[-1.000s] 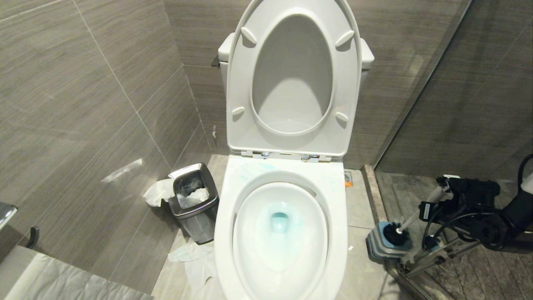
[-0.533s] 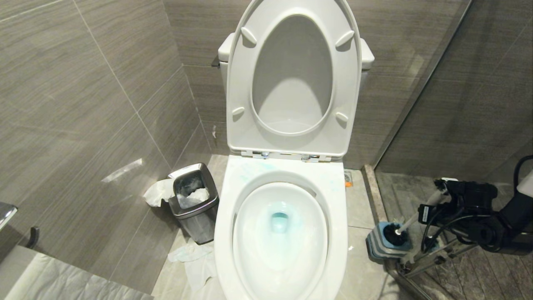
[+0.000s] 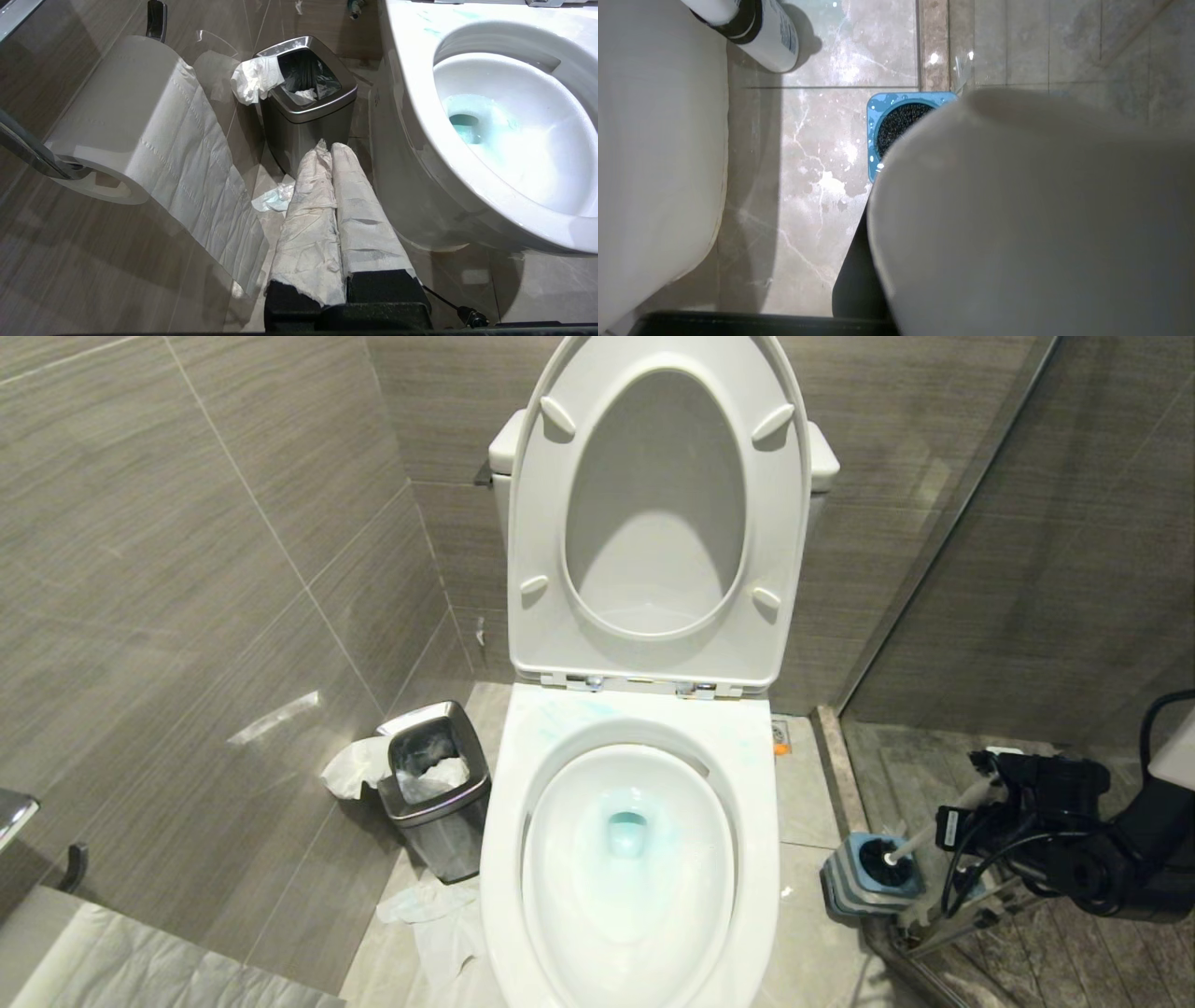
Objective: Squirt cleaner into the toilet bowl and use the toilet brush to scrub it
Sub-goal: Put the toilet brush back
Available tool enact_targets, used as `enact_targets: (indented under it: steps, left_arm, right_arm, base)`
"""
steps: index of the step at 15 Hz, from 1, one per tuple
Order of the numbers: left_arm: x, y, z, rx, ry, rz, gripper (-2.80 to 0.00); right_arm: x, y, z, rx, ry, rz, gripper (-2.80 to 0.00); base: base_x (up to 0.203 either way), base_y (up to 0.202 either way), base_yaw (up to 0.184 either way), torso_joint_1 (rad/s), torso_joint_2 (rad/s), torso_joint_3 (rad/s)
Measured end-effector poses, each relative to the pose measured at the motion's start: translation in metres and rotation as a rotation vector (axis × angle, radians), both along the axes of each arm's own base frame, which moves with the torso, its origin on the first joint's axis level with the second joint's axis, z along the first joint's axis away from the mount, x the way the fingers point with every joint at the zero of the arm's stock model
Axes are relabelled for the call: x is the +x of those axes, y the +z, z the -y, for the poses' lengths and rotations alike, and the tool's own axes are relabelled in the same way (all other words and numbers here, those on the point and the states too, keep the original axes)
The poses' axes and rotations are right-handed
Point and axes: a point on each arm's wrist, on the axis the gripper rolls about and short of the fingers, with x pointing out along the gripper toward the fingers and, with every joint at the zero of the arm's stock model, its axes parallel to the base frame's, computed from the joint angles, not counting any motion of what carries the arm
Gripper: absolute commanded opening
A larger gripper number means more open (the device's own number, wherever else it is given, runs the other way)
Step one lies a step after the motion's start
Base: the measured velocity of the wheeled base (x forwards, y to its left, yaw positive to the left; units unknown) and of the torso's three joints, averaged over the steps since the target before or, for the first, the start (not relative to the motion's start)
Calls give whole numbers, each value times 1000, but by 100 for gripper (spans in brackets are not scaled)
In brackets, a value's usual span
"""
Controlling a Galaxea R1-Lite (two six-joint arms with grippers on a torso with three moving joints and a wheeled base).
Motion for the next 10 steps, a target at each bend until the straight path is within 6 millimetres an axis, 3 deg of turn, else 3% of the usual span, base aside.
enact_targets:
  steps: [1,10]
  left_arm:
    - [0,0,0,0,0,0,-280]
    - [0,0,0,0,0,0,-280]
  right_arm:
    - [-1,0,0,-5,-4,12,0]
    - [-3,21,2,-15,-16,44,0]
  base:
    - [0,0,0,0,0,0]
    - [0,0,0,0,0,0]
